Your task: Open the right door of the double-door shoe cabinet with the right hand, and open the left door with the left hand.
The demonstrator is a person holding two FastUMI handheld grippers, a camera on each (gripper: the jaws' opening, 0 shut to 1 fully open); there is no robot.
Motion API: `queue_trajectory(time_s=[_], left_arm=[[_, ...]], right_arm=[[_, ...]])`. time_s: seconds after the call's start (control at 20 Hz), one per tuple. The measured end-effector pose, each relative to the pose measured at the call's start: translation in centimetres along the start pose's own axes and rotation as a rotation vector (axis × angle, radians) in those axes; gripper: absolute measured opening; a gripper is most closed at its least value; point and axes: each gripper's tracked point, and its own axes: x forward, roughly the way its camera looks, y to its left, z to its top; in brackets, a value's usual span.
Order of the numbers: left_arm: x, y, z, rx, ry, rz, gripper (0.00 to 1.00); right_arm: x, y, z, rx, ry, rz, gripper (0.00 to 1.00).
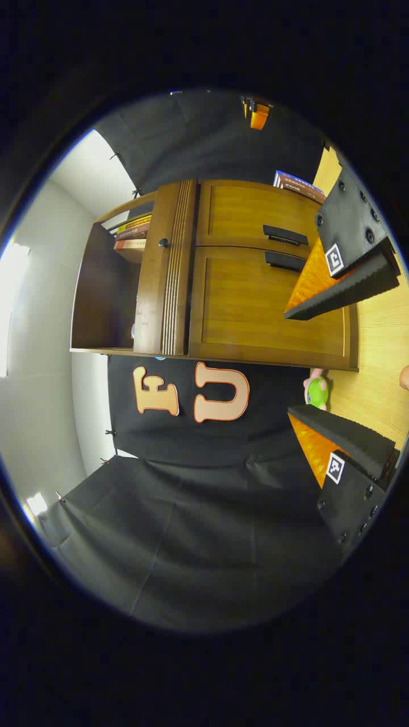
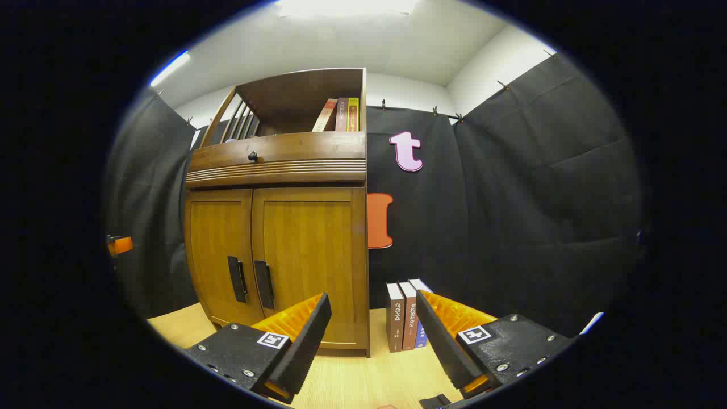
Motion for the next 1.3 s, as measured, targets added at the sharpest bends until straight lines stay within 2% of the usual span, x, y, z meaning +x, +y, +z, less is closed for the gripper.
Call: queue_trajectory(time_s=[0.1,0.15,0.35,1.0,1.1,1.3], left_arm=[[-0.2,-0.5,0.2,0.026,-0.001,-0.010,0.96],[-0.2,-0.5,0.7,0.038,-0.009,-0.006,0.95],[-0.7,-0.3,1.9,0.047,-0.044,0.015,0.95],[0.2,0.4,1.4,0.046,-0.022,0.037,0.96],[0.4,0.3,1.3,0.049,-0.017,0.036,0.96],[0.5,0.3,1.2,0.060,-0.014,0.026,0.96]], right_arm=[[0.0,-0.3,-0.2,0.002,0.001,-0.011,1.00],[0.0,-0.3,-0.1,0.007,0.002,-0.011,0.93],[0.2,0.5,-0.1,0.015,0.009,0.005,0.93],[0.8,2.1,-0.7,0.007,0.032,0.008,0.93],[1.4,3.4,-1.0,0.029,0.042,0.025,0.93],[2.6,7.2,-1.8,0.091,0.070,0.112,0.93]])
